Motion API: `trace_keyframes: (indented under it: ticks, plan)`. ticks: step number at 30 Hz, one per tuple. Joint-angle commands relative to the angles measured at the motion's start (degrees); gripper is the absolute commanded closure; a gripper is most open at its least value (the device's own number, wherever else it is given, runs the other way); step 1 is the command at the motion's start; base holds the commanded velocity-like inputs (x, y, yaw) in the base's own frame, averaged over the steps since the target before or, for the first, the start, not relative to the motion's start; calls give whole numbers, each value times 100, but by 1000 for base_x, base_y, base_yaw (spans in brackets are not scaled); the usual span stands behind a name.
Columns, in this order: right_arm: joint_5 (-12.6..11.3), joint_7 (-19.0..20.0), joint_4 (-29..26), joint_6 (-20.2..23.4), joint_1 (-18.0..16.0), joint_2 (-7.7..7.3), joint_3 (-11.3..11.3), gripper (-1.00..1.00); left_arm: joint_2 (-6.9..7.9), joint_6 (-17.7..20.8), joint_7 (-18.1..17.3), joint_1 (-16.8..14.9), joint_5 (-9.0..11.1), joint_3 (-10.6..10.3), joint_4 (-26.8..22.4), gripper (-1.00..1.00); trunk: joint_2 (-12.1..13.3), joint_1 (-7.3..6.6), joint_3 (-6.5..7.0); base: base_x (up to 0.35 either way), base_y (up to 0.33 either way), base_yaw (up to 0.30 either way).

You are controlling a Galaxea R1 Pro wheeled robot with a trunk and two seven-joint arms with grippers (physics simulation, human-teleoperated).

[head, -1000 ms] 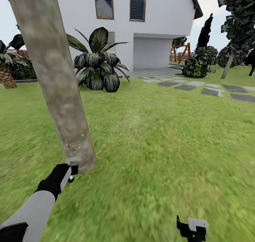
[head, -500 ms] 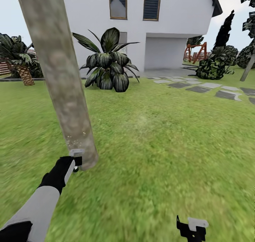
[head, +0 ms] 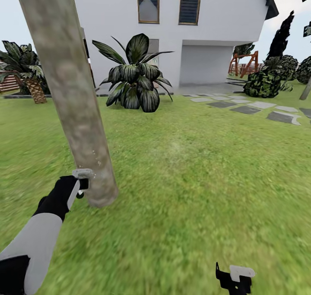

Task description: In the garden, pick up the pesticide atomizer on the floor and spray pesticide onto both trees until each tree trunk is fully covered.

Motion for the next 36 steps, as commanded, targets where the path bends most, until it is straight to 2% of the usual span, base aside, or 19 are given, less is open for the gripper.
trace_keyframes:
  ticks: [1, 3, 6, 13, 21, 36]
  plan:
    - [62, -33, 6, -12, -4, 0, -30, -100, -2, 27, 46, -13, -22, 10, -66, 100, -2, -1, -5, 0, 0, 269]
    - [62, -34, 6, -12, -4, 0, -29, -100, -27, 32, 570, -79, -14, -1, -130, 100, -2, -1, -5, 0, 0, 275]
    - [62, -28, 6, -12, -4, 0, -27, -100, -56, 29, 813, -42, 3, -25, -136, 100, -2, -1, -5, 0, 0, 266]
    - [62, -25, 9, -12, -4, 0, -26, -100, -218, 16, 806, 10, 32, -10, 206, 100, -2, -1, -5, 223, 0, 28]
    - [62, -25, 6, -12, -4, 0, -30, -100, -221, 3, 847, 137, 4, -10, 224, 100, -2, -1, -5, 323, -15, 0]
    - [62, -26, 6, -12, -4, 0, -28, -100, -240, 10, 859, 205, 12, -10, 215, 100, -2, -1, -5, 10, -269, 219]
